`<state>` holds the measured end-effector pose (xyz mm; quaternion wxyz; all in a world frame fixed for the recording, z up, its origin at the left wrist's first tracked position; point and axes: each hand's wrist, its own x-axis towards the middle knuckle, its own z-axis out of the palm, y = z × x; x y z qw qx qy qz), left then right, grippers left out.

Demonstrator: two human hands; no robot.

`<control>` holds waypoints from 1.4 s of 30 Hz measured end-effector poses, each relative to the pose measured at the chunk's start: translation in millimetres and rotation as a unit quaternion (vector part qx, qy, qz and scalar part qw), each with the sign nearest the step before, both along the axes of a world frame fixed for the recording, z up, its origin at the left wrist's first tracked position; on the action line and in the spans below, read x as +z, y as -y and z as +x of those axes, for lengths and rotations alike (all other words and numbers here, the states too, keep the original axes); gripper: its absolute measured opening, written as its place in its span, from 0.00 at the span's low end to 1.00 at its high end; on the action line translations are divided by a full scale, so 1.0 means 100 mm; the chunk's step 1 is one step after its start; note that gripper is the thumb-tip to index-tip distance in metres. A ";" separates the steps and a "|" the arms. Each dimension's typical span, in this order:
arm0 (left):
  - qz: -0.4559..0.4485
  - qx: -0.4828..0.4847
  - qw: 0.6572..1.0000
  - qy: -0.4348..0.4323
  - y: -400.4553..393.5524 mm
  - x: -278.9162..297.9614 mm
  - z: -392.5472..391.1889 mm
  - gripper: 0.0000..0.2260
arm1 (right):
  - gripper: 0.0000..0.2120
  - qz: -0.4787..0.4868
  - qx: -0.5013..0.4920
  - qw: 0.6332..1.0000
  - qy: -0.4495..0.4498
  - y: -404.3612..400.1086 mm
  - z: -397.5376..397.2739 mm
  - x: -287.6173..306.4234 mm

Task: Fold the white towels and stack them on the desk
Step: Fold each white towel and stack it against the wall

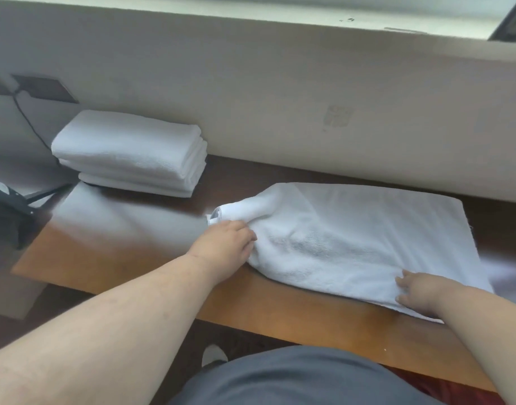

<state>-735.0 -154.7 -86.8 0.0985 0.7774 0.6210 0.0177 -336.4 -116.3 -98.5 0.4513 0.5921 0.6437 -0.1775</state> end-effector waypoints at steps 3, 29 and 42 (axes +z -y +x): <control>0.099 0.200 0.966 0.131 -0.08 0.06 -0.07 0.10 | 0.21 -0.021 0.022 0.998 0.060 -0.07 -0.21 0.14; -0.064 0.271 0.876 0.394 -0.38 -0.34 -0.30 0.13 | 0.29 0.082 0.115 0.925 -0.353 -1.08 -2.93 0.38; -0.201 0.518 0.599 0.576 0.01 -0.64 -0.40 0.11 | 0.06 0.232 0.042 0.856 -0.461 -1.81 -3.20 0.16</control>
